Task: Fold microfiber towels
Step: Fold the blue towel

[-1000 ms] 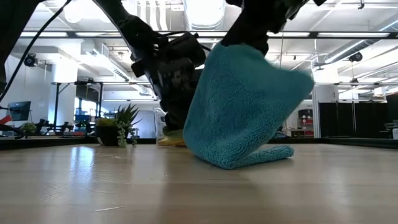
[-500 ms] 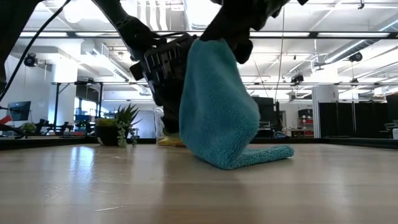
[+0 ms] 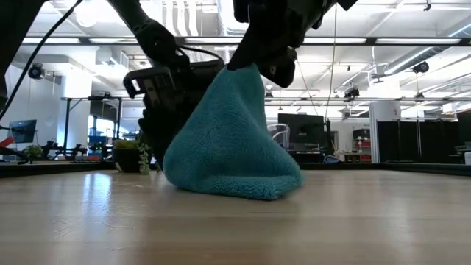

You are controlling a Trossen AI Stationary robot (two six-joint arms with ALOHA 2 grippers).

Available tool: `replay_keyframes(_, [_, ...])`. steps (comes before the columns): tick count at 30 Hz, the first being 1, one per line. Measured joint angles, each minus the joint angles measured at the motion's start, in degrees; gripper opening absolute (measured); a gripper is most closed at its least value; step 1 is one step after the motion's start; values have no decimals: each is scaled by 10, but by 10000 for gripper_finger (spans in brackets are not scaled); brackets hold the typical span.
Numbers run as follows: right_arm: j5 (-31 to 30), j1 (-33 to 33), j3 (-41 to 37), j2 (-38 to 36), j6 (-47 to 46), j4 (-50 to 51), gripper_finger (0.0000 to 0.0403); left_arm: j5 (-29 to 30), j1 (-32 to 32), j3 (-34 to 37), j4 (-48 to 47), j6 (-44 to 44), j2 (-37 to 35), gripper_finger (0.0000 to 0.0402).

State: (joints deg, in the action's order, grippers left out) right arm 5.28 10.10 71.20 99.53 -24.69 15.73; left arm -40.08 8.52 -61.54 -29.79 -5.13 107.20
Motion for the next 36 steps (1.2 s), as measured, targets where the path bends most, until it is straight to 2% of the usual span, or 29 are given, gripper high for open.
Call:
replay_keyframes(3, [-27, -5, -3, 0, -15, 15, 9, 4, 0, 11, 9, -3, 0, 0])
replay_keyframes(10, [-27, -38, -3, 4, -17, 15, 9, 16, 0, 19, 24, -14, 0, 0])
replay_keyframes(17, [50, -60, 16, 69, -6, 11, 9, 29, -1, 18, 24, -28, 0, 0])
replay_keyframes(20, [52, -59, 37, 103, 13, 14, 9, 30, -1, 19, 24, -28, 0, 0])
replay_keyframes(26, [19, -70, 67, 144, 41, 25, 9, 34, 0, 26, 22, -28, -2, 0])
replay_keyframes(36, [-29, -97, 70, 146, 65, 53, 9, 56, 10, 60, 22, -32, -28, 0])
